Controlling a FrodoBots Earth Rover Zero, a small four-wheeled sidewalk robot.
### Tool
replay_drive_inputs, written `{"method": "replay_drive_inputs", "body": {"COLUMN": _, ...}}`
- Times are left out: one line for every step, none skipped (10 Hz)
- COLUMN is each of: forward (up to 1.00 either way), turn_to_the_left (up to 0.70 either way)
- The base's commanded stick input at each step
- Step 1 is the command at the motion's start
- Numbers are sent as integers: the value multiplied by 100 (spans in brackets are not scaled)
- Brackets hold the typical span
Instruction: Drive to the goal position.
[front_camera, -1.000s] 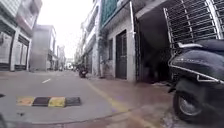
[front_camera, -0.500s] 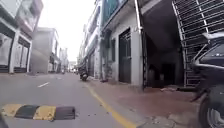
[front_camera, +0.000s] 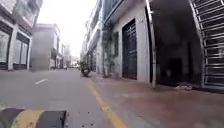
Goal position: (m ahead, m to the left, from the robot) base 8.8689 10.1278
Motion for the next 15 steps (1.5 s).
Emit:
{"method": "replay_drive_inputs", "body": {"forward": 85, "turn_to_the_left": 0}}
{"method": "replay_drive_inputs", "body": {"forward": 85, "turn_to_the_left": 0}}
{"method": "replay_drive_inputs", "body": {"forward": 85, "turn_to_the_left": 0}}
{"method": "replay_drive_inputs", "body": {"forward": 85, "turn_to_the_left": 0}}
{"method": "replay_drive_inputs", "body": {"forward": 85, "turn_to_the_left": 0}}
{"method": "replay_drive_inputs", "body": {"forward": 85, "turn_to_the_left": 0}}
{"method": "replay_drive_inputs", "body": {"forward": 85, "turn_to_the_left": 0}}
{"method": "replay_drive_inputs", "body": {"forward": 85, "turn_to_the_left": 14}}
{"method": "replay_drive_inputs", "body": {"forward": 85, "turn_to_the_left": 32}}
{"method": "replay_drive_inputs", "body": {"forward": 85, "turn_to_the_left": 34}}
{"method": "replay_drive_inputs", "body": {"forward": 85, "turn_to_the_left": 34}}
{"method": "replay_drive_inputs", "body": {"forward": 85, "turn_to_the_left": 34}}
{"method": "replay_drive_inputs", "body": {"forward": 85, "turn_to_the_left": 34}}
{"method": "replay_drive_inputs", "body": {"forward": 85, "turn_to_the_left": 34}}
{"method": "replay_drive_inputs", "body": {"forward": 85, "turn_to_the_left": 34}}
